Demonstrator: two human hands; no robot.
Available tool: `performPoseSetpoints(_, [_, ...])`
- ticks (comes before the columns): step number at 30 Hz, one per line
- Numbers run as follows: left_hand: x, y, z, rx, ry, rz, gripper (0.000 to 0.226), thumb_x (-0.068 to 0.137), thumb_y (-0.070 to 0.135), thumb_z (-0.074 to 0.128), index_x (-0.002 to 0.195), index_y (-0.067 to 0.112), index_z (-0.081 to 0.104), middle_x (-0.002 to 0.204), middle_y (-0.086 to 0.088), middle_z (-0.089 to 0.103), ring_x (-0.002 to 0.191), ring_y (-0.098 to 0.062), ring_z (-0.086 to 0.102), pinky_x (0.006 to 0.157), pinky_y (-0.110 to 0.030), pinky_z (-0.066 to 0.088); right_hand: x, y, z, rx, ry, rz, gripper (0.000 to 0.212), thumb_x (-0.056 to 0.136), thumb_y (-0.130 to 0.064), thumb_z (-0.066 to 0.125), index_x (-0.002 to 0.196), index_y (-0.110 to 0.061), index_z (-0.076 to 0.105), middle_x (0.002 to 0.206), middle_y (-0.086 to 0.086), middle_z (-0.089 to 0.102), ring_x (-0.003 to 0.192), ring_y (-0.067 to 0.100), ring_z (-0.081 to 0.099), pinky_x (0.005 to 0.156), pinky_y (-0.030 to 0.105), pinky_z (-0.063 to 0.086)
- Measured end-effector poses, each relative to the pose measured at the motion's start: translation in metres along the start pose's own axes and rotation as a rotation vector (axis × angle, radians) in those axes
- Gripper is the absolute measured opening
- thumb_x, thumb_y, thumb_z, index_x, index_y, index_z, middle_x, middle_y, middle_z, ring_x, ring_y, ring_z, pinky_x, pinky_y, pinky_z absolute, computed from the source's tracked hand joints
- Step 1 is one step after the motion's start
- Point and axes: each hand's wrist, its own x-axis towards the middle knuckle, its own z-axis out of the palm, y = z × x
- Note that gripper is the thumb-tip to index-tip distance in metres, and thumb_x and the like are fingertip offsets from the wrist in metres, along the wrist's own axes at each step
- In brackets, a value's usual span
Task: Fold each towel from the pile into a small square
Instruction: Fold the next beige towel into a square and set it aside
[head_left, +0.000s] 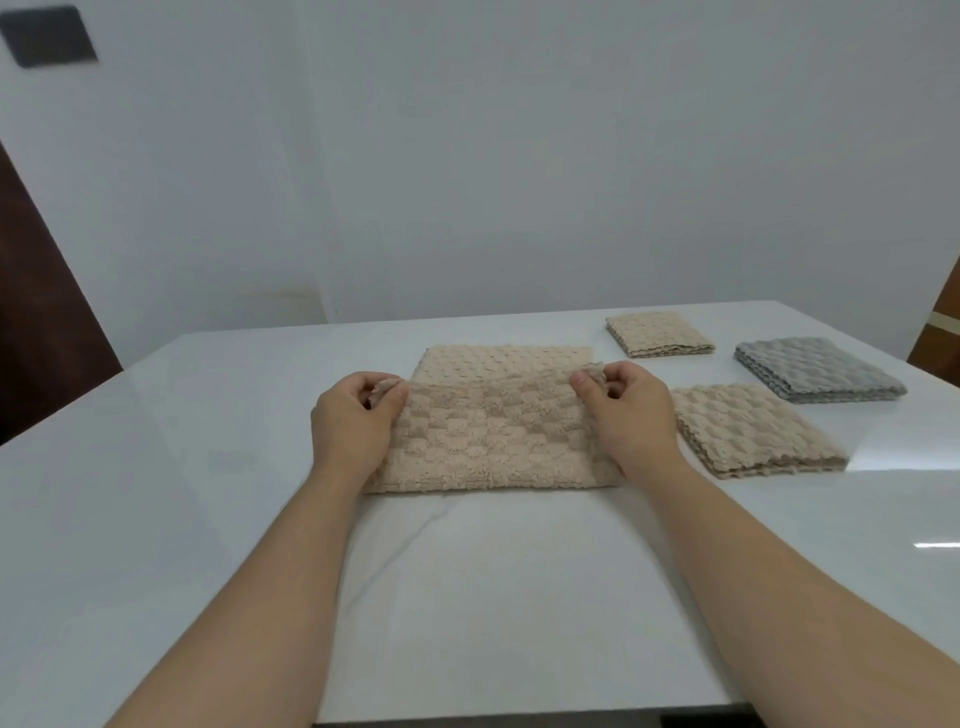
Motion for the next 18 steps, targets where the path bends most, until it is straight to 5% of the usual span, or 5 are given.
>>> performPoseSetpoints(4, [-0.004, 0.025, -0.027, 0.148, -0.039, 0.046, 0.009, 0.084, 0.03, 0.081, 0.089, 0.029, 0.073, 0.085, 0.016, 0.071, 0.083, -0.001, 0.066, 0.07, -0.017, 0.047, -0.004, -0.02, -0.022, -0.058, -0.077, -0.033, 0.03, 0.088, -0.039, 0.076, 0.08, -0.016, 0.058, 0.07, -0.004, 0.059, 0.063, 0.014, 0.051, 0.064, 0.033, 0.046])
performPoseSetpoints(9, [-0.021, 0.049, -0.078, 0.307, -0.204, 0.096, 0.014, 0.081, 0.035, 0.084, 0.088, 0.03, 0.073, 0.082, 0.011, 0.072, 0.077, -0.006, 0.067, 0.068, -0.022, 0.05, -0.017, -0.052, -0.064, -0.243, -0.353, -0.076, 0.032, 0.082, -0.039, 0.082, 0.084, -0.012, 0.064, 0.077, 0.002, 0.07, 0.066, 0.014, 0.059, 0.065, 0.03, 0.046])
performPoseSetpoints(15, [-0.045, 0.076, -0.132, 0.421, -0.426, 0.143, 0.014, 0.084, 0.041, 0.08, 0.08, 0.028, 0.076, 0.063, 0.0, 0.07, 0.057, -0.008, 0.059, 0.062, -0.026, 0.045, -0.035, -0.094, -0.106, -0.367, -0.575, -0.132, 0.039, 0.084, -0.042, 0.08, 0.078, -0.007, 0.063, 0.063, 0.005, 0.066, 0.048, 0.003, 0.051, 0.046, 0.013, 0.037])
performPoseSetpoints(18, [-0.057, 0.09, -0.151, 0.358, -0.454, 0.1, 0.02, 0.083, 0.041, 0.08, 0.079, 0.022, 0.076, 0.065, -0.005, 0.071, 0.057, -0.009, 0.06, 0.062, -0.028, 0.044, -0.042, -0.106, -0.119, -0.314, -0.65, -0.108, 0.044, 0.085, -0.041, 0.079, 0.08, -0.001, 0.062, 0.066, 0.012, 0.069, 0.055, 0.01, 0.053, 0.051, 0.02, 0.036])
